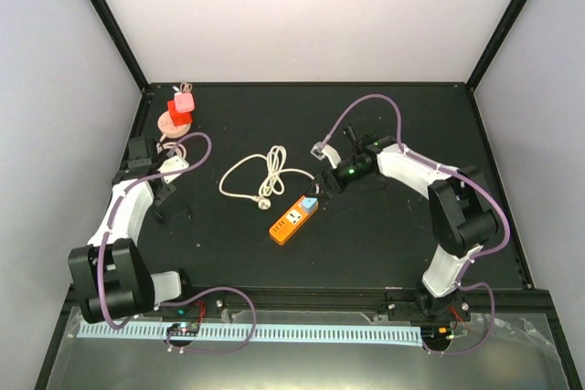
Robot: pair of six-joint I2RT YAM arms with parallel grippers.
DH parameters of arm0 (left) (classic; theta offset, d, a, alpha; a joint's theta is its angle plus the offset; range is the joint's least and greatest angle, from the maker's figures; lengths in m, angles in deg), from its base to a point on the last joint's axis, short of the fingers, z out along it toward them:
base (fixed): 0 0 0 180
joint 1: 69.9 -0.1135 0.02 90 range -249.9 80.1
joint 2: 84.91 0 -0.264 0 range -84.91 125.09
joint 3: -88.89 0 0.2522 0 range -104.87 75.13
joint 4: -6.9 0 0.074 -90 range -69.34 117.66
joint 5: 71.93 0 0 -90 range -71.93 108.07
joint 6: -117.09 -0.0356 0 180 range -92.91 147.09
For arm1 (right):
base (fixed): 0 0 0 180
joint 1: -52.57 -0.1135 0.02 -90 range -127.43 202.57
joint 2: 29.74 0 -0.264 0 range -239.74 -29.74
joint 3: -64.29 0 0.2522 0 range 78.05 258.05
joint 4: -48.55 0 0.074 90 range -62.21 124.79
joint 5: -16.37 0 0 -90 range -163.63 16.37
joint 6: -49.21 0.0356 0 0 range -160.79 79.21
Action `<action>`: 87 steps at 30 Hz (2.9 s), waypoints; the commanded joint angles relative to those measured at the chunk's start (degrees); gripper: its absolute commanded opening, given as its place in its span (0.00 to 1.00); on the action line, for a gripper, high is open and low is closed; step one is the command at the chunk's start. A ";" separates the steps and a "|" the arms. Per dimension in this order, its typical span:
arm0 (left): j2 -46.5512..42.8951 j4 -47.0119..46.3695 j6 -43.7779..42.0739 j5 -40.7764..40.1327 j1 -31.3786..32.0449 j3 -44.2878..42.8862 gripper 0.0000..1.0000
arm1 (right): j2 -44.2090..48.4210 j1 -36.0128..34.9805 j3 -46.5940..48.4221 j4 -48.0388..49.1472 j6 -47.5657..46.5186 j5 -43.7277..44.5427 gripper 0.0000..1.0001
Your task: Pull the plug off the socket
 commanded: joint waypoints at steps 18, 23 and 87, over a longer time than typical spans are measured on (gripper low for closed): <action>12.74 -5.83 10.24 -3.67 7.77 0.25 0.25 | -0.06 1.05 0.23 -0.60 -1.16 -1.92 0.89; 13.53 -4.53 12.32 -1.93 8.07 0.24 0.37 | -0.19 1.14 0.23 -0.67 -1.12 -1.99 0.90; -4.25 -12.01 3.23 28.27 54.96 8.05 0.26 | 3.78 -10.05 -6.28 8.21 -3.01 21.67 0.83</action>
